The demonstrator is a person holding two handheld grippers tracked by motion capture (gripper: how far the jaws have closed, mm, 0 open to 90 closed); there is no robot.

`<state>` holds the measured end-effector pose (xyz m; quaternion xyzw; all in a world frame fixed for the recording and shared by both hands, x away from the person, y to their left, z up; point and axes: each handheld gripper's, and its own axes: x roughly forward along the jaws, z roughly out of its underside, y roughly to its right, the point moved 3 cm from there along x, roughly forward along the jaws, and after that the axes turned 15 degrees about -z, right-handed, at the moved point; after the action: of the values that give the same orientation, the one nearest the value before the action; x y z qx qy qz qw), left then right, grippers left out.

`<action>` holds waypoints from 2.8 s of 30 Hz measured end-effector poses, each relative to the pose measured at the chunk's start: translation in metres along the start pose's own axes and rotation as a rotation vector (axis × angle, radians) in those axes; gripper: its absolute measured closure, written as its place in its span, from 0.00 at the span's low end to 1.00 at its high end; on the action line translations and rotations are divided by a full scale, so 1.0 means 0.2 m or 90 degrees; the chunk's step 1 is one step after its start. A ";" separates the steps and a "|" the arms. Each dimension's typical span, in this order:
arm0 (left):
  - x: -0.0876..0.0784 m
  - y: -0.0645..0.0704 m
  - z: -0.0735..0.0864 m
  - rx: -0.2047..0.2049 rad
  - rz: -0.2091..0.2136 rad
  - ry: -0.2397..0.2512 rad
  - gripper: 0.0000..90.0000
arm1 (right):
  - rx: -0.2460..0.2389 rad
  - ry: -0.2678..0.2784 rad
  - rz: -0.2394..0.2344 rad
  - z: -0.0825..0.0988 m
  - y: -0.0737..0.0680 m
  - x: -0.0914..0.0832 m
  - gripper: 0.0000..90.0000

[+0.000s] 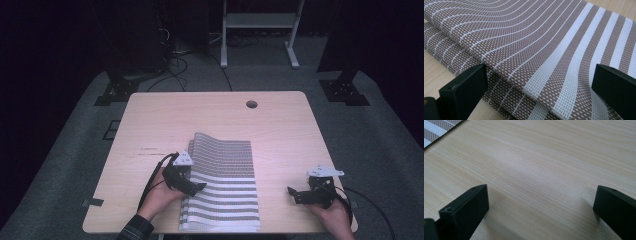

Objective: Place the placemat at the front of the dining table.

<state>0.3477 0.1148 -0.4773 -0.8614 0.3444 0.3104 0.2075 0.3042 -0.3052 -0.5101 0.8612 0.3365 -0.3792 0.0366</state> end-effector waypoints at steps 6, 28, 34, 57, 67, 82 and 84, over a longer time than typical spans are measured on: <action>-0.02 0.02 -0.01 0.028 -0.016 -0.003 0.06 | 0.000 0.000 0.000 0.00 0.00 0.00 0.00; -0.08 0.05 -0.07 0.012 0.025 -0.032 0.92 | 0.000 0.000 0.000 0.00 0.00 0.00 0.00; -0.09 0.05 -0.09 0.005 0.030 -0.029 0.97 | 0.000 0.000 0.000 0.00 0.00 0.00 0.00; -0.08 0.07 -0.24 0.009 0.046 -0.002 0.98 | 0.000 0.000 0.000 0.00 0.00 0.00 0.00; -0.03 0.09 -0.32 0.007 0.054 0.006 0.98 | 0.000 0.000 0.000 0.00 0.00 0.00 0.00; 0.05 0.11 -0.45 0.010 0.062 0.014 0.98 | 0.000 0.000 0.000 0.00 0.00 0.00 0.00; 0.06 0.12 -0.46 0.009 0.063 0.014 0.98 | 0.000 0.000 0.000 0.00 0.00 0.00 0.00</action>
<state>0.3730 0.0409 -0.4225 -0.8452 0.3911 0.3083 0.1938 0.3042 -0.3052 -0.5101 0.8612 0.3366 -0.3792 0.0363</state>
